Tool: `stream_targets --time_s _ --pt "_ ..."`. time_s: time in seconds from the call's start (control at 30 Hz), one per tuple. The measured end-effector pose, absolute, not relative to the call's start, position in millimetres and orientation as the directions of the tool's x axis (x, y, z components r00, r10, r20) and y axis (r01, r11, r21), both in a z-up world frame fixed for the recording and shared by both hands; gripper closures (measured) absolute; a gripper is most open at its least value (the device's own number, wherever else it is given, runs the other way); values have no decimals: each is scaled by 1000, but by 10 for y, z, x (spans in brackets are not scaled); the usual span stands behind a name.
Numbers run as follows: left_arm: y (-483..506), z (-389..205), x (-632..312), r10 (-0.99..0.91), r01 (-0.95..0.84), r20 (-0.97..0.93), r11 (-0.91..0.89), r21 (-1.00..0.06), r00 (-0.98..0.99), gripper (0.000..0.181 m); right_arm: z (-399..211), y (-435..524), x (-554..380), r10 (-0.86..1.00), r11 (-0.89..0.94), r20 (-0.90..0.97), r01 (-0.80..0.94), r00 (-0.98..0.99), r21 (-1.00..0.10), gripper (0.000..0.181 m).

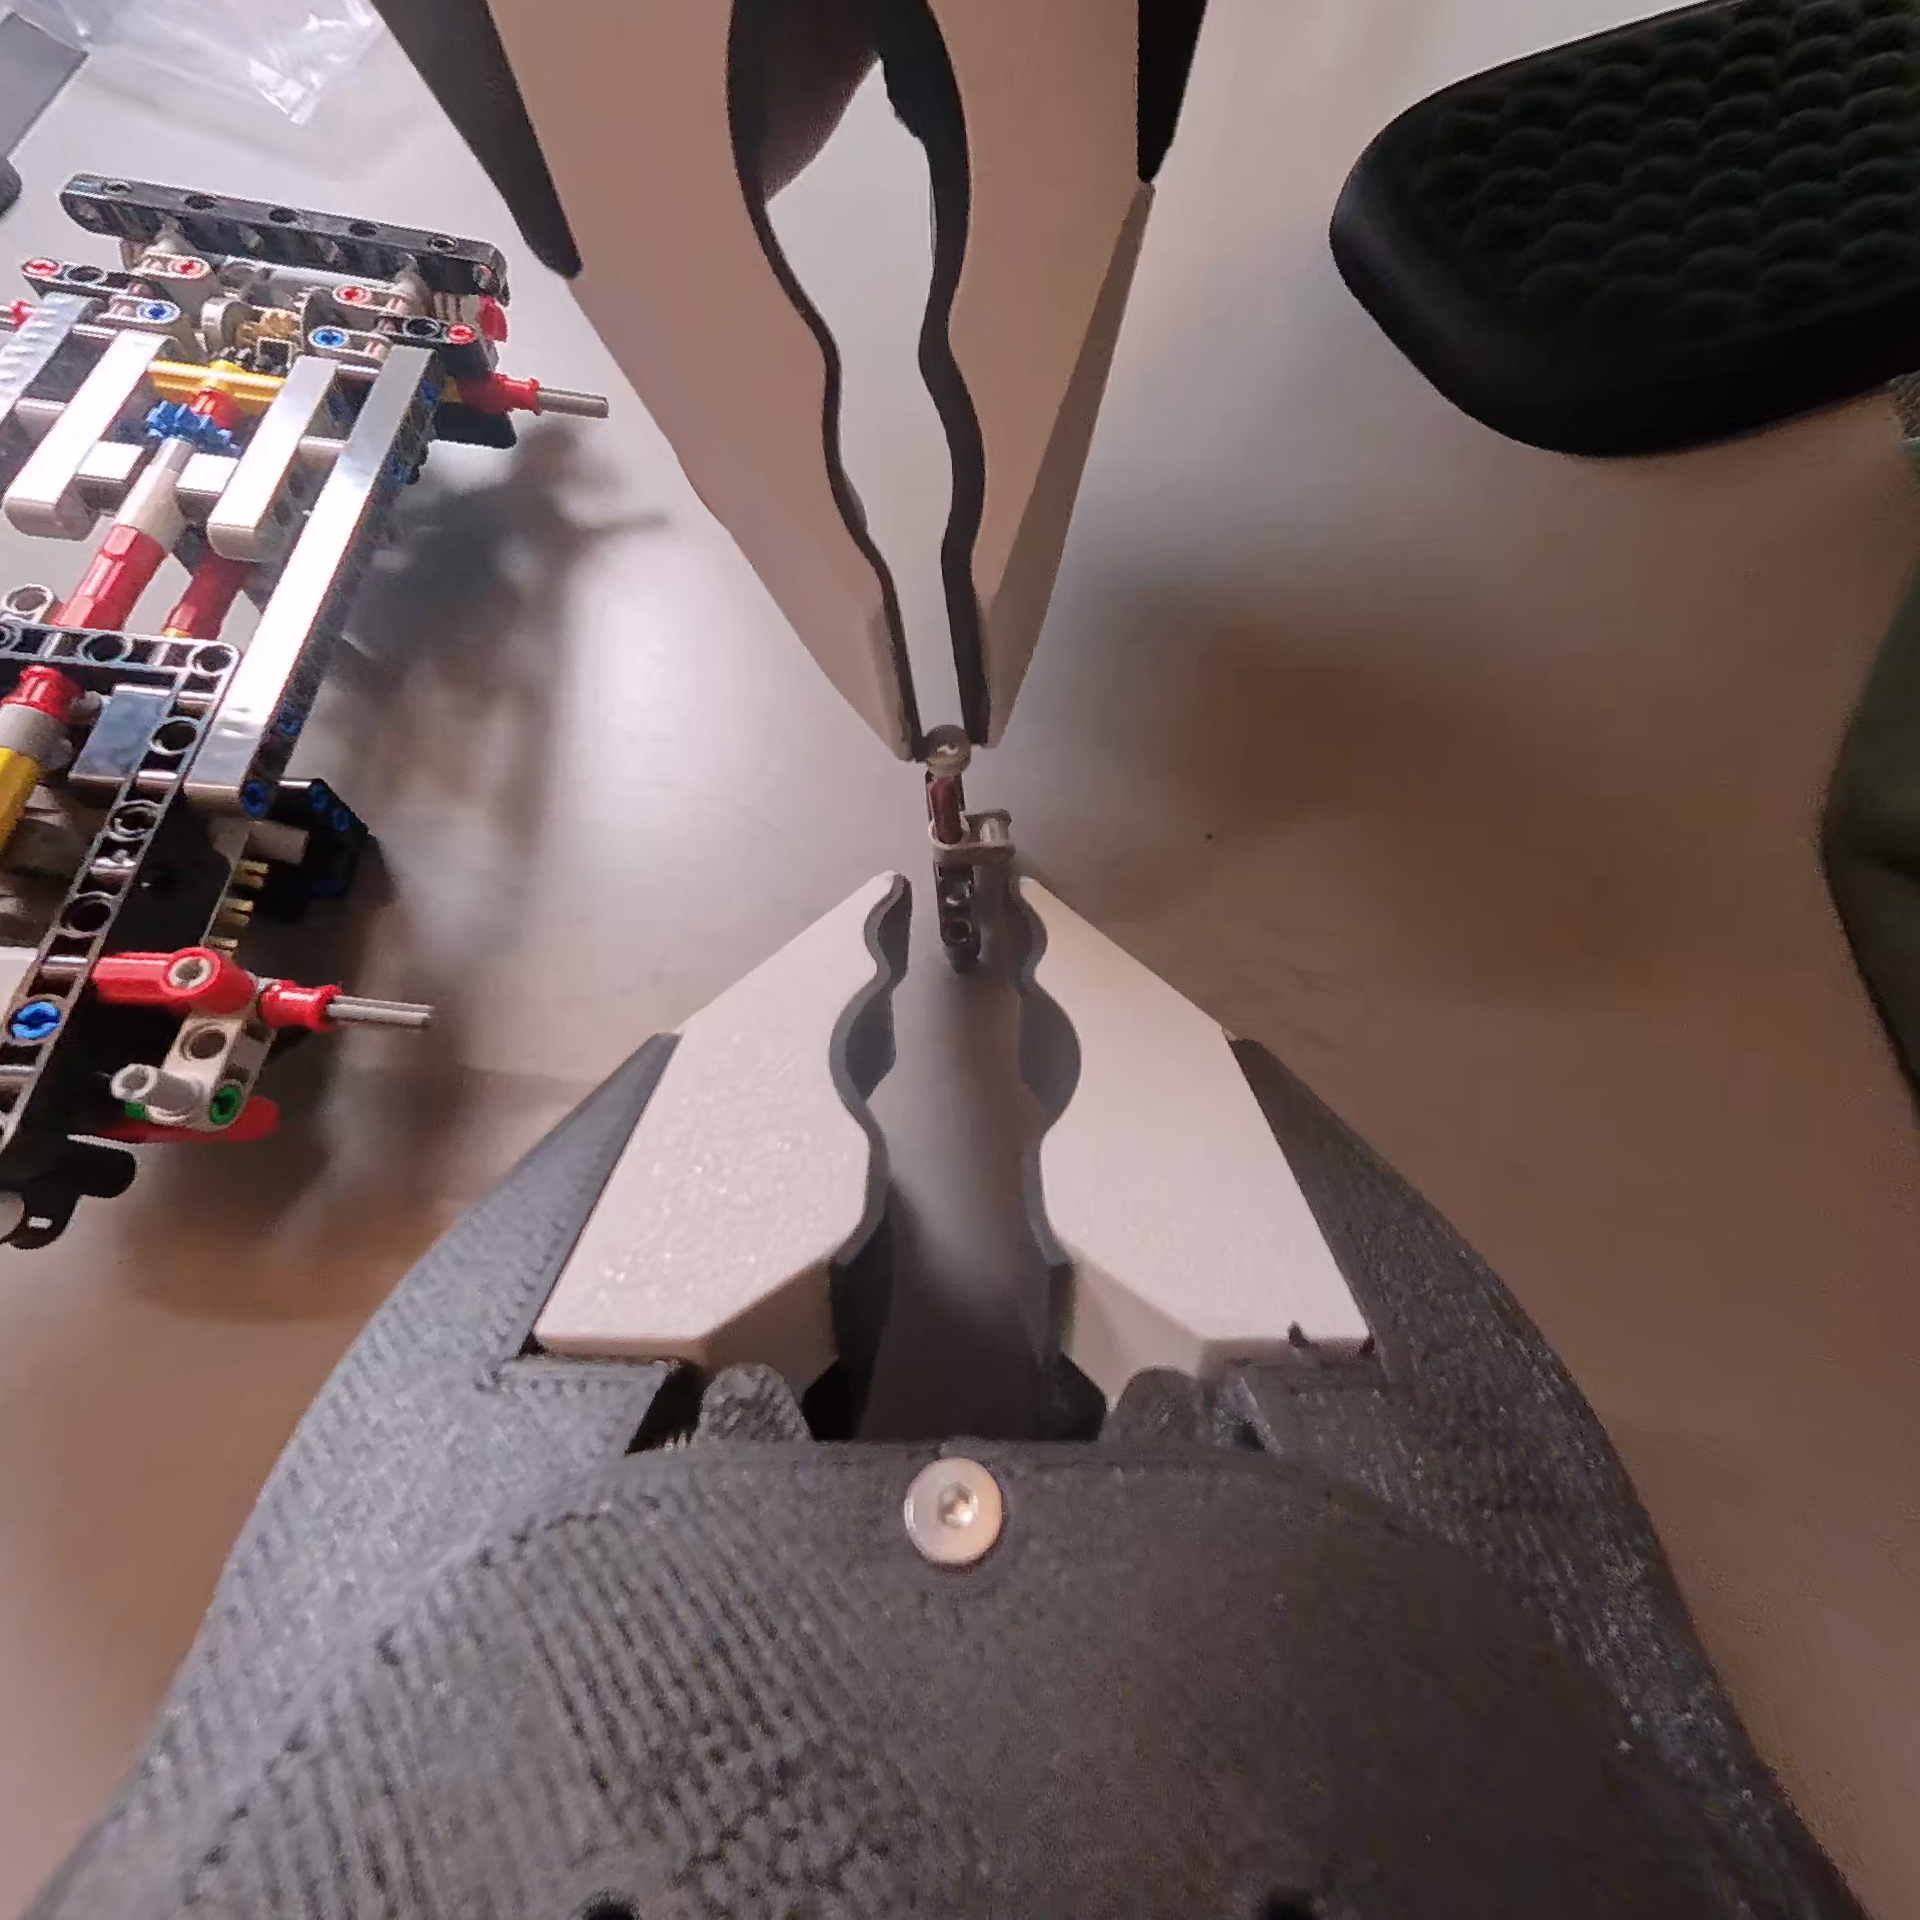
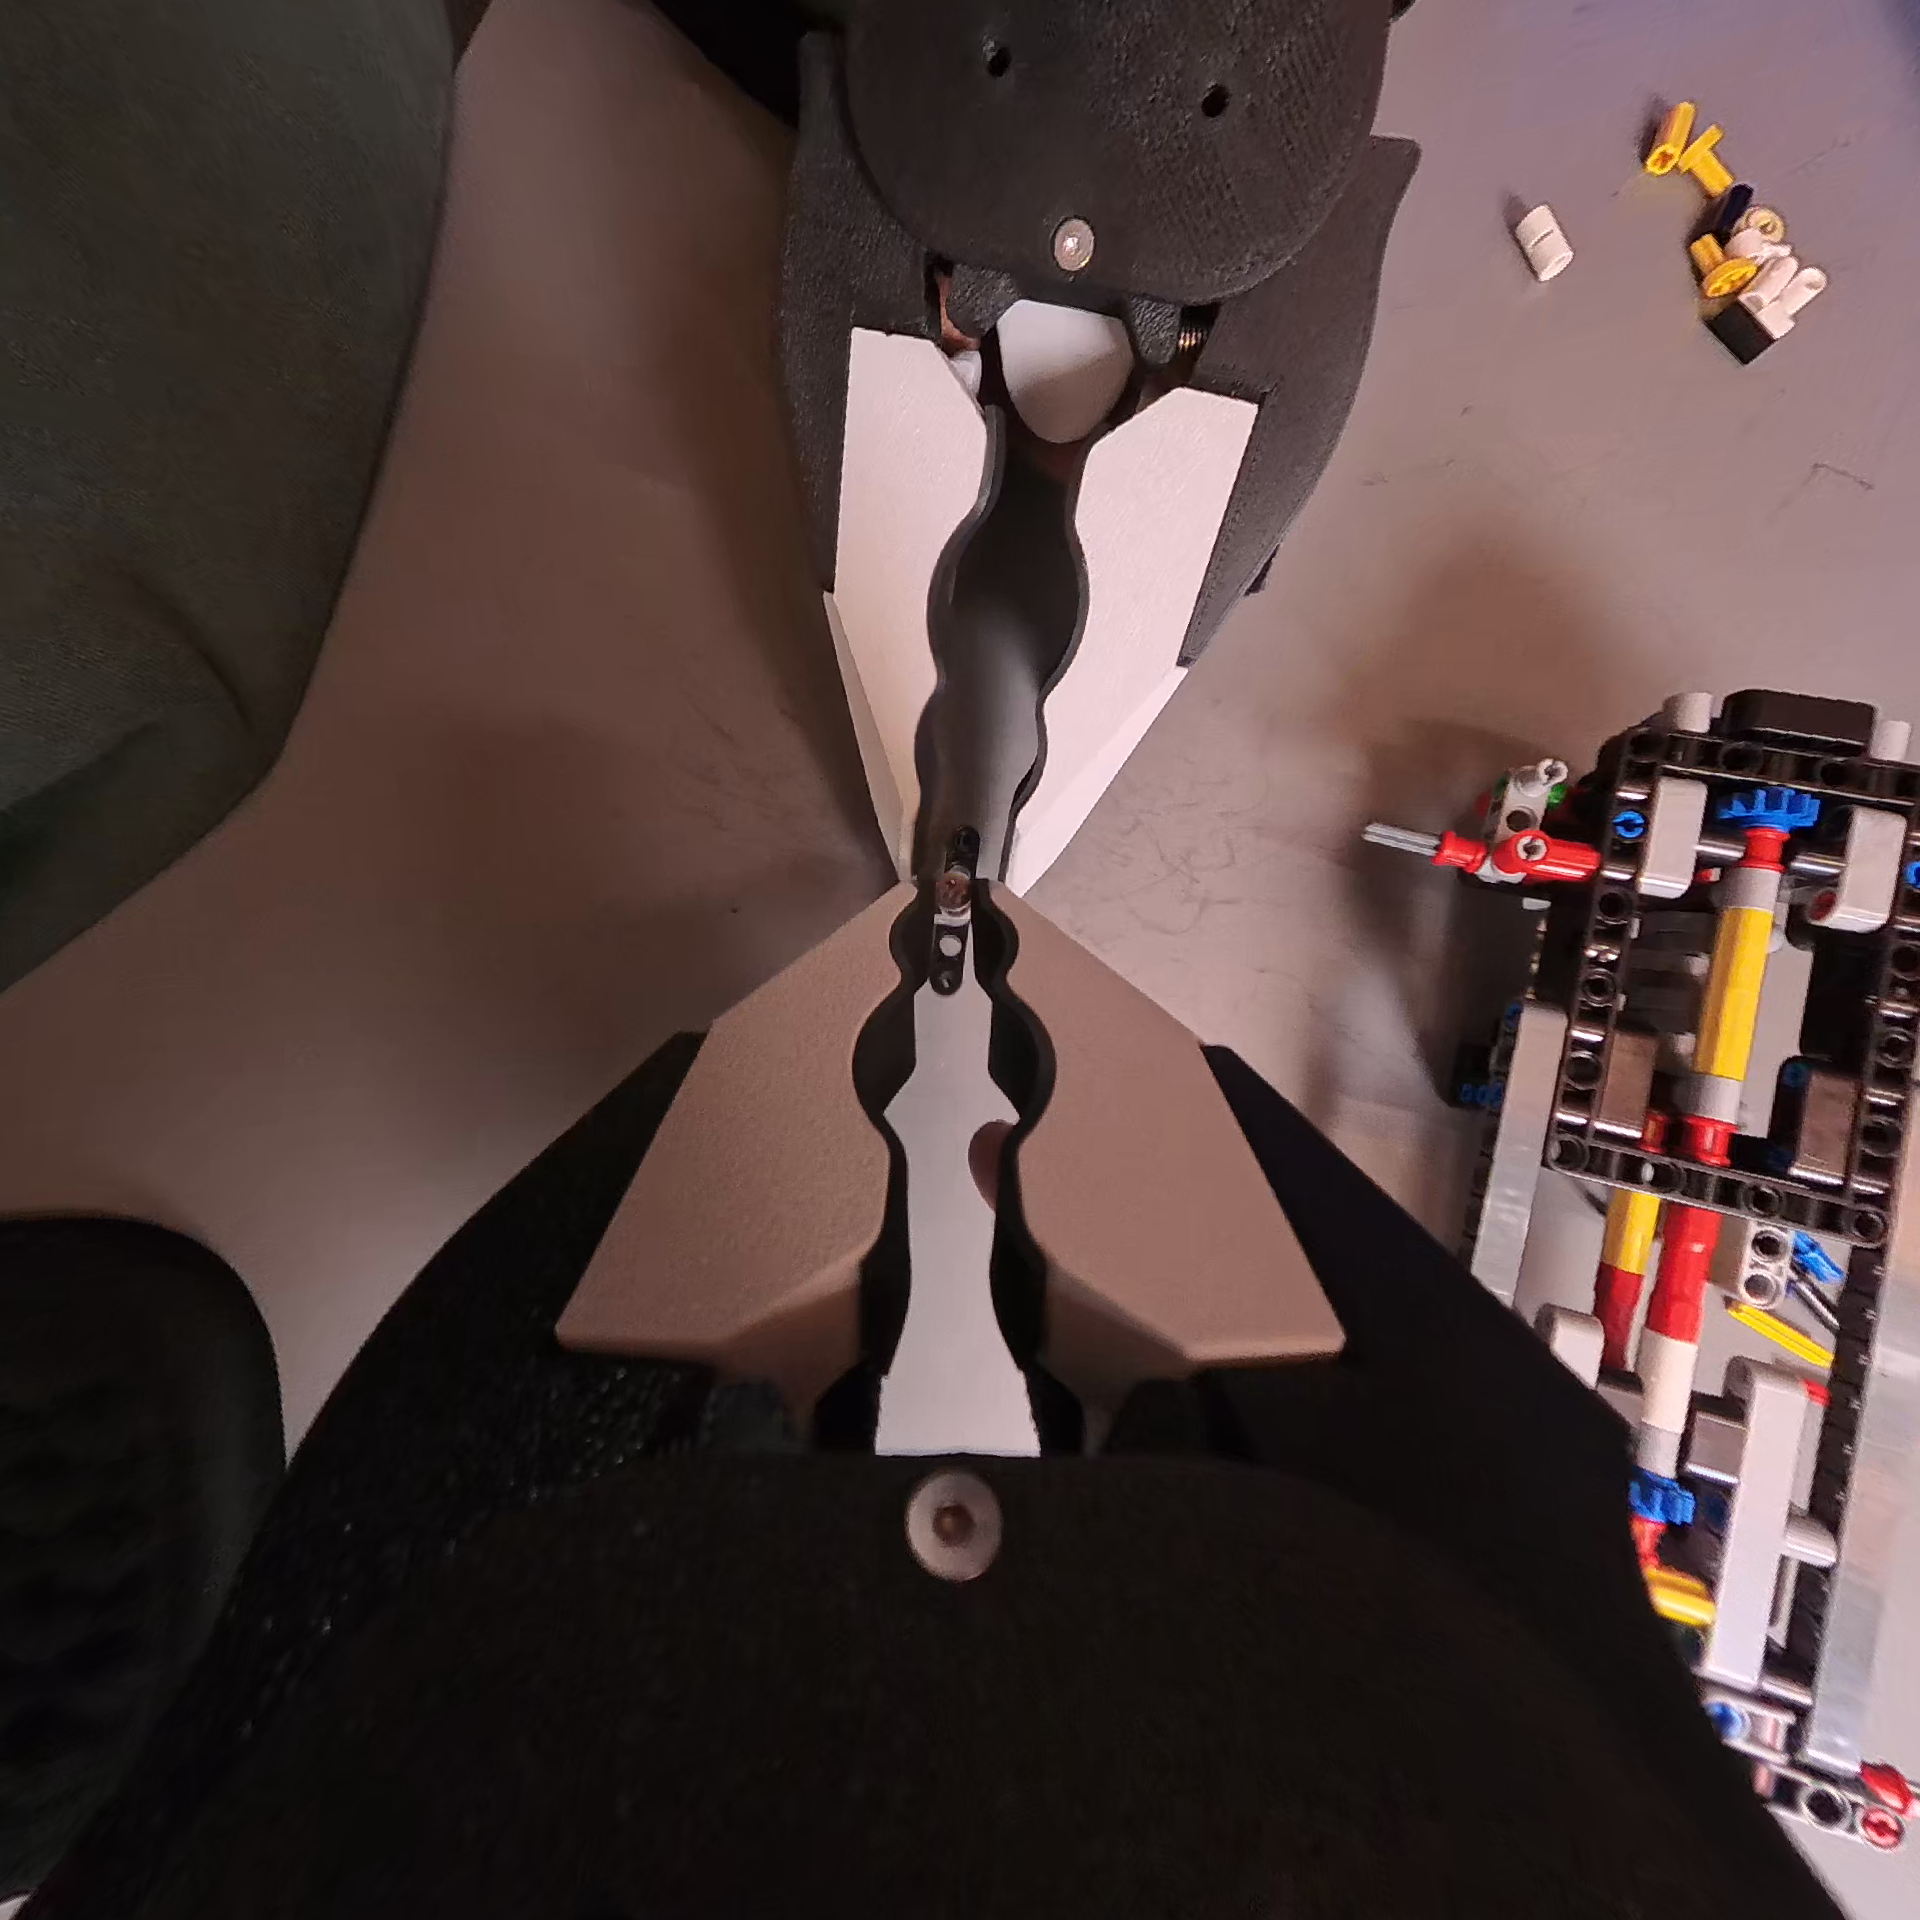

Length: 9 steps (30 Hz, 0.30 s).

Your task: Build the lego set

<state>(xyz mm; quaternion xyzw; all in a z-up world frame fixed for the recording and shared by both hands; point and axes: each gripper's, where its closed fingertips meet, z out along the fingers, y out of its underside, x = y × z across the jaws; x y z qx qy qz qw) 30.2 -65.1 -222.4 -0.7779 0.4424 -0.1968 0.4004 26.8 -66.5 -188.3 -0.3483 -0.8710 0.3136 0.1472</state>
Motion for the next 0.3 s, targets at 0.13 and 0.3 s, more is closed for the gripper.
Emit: stream_targets --time_s 0.13,0.3 --pt "-649 -2221 300 -845 -525 -39 -294 -799 533 167 -1907 -671 259 696 557 28 516 -717 -651 178" --pt "-650 -2227 300 -846 -527 -38 -296 -797 532 169 -1936 -670 250 695 555 18 520 -719 -649 178"
